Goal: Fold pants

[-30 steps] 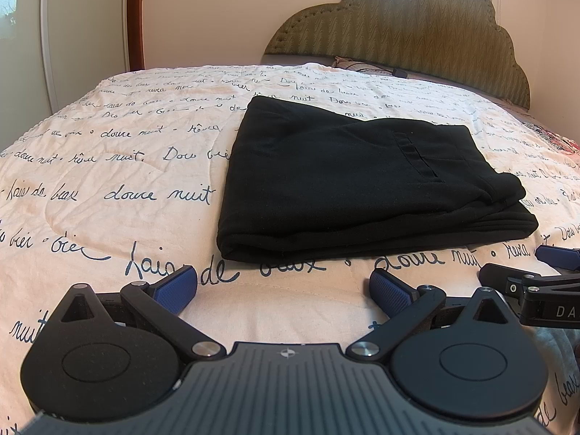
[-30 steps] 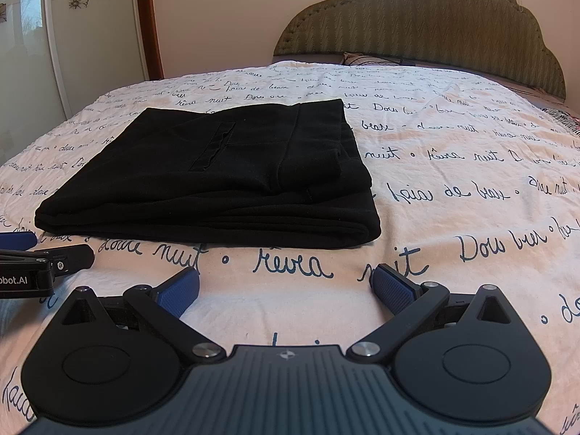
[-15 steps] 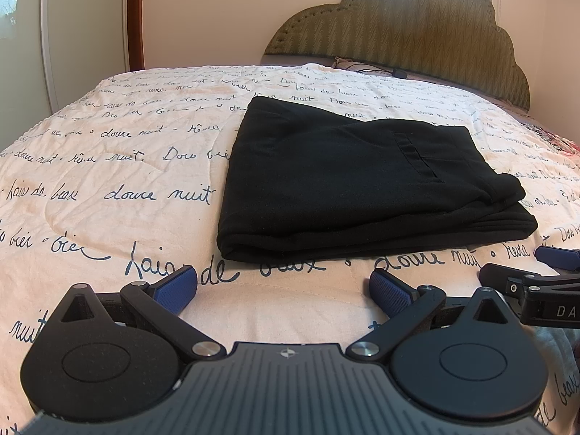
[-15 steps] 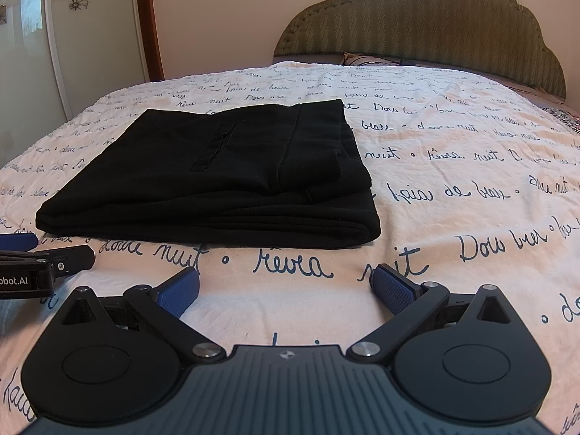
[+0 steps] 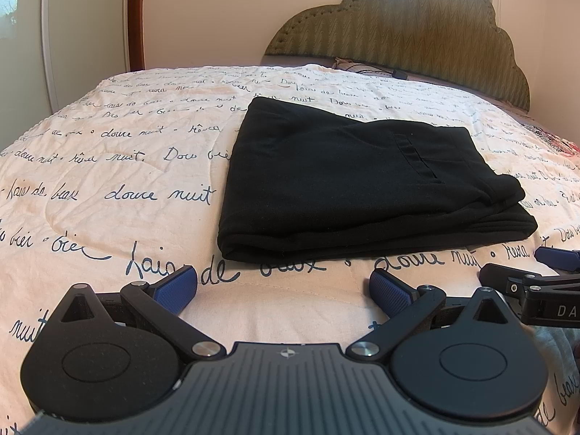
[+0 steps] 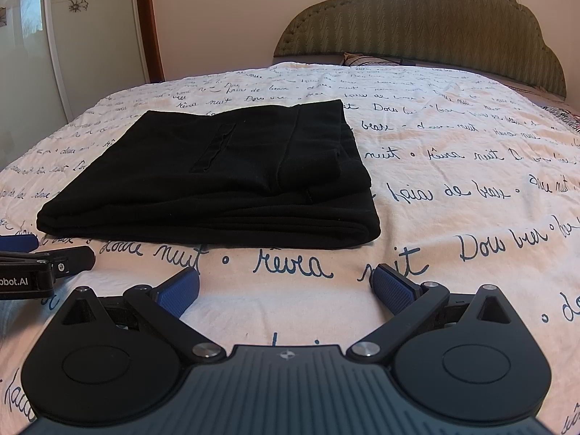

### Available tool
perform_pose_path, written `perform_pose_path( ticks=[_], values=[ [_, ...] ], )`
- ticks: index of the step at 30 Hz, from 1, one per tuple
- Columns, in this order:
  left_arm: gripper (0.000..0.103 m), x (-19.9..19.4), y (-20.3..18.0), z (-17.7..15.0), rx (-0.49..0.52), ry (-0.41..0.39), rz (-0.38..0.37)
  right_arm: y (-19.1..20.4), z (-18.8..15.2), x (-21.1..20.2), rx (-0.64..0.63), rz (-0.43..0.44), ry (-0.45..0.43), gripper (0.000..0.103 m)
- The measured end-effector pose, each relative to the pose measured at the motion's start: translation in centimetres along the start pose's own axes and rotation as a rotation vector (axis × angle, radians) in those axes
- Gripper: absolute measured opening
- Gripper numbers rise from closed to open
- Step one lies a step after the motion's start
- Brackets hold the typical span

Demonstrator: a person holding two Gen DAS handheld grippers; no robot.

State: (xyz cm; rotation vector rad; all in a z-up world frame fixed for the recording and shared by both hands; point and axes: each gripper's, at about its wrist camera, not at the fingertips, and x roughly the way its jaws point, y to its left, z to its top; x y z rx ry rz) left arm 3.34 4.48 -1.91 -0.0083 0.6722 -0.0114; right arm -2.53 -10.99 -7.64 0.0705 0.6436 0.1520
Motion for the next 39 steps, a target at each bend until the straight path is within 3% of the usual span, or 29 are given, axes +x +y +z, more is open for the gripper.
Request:
perform_pose_path(
  ticks=[39],
  values=[
    [0.103, 0.54, -0.07, 0.41, 0.002, 0.020, -0.004, -0.01, 0.03, -0.01, 0.003, 0.000, -0.001, 0.103]
  ],
)
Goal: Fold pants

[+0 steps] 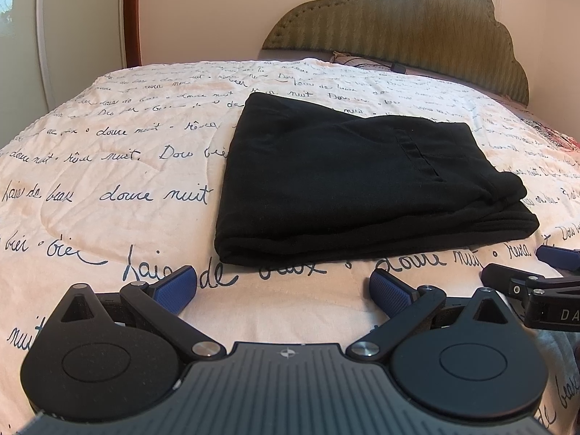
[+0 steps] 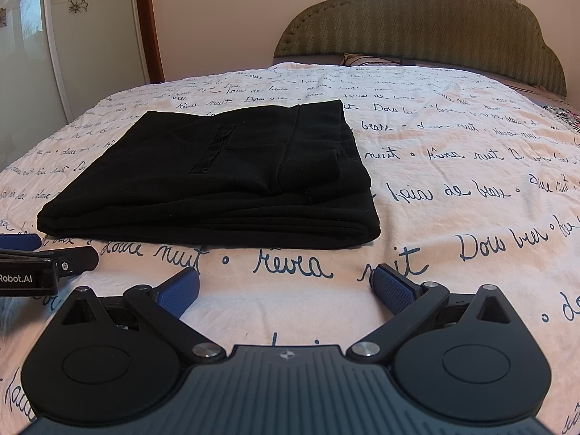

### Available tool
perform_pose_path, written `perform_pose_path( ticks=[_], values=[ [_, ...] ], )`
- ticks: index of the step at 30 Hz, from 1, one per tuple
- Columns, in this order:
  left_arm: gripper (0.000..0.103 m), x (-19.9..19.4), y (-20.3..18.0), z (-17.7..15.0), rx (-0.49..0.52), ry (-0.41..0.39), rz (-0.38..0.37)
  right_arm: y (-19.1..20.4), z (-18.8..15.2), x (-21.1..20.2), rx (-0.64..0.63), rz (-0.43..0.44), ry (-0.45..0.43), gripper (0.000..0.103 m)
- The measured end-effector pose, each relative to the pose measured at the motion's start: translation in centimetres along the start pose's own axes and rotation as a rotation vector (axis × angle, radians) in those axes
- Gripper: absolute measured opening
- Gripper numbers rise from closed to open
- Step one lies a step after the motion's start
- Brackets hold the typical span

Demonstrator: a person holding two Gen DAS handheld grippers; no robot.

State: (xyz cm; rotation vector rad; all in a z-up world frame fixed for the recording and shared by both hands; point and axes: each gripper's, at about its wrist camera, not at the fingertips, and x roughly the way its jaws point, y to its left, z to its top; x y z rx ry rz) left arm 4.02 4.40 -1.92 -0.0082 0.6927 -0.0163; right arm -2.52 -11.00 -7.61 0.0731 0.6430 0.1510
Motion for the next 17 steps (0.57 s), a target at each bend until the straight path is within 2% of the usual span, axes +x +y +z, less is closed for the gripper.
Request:
perform_pose_path(
  ticks=[10, 17],
  values=[
    [0.102, -0.5, 0.8, -0.2, -0.042, -0.040, -0.031, 0.1, 0.0, 0.0, 0.000, -0.001, 0.000, 0.103],
    [0.103, -0.3, 1.1, -0.1, -0.076, -0.035, -0.007, 0.2, 0.0, 0.0, 0.000, 0.000, 0.000, 0.103]
  ],
)
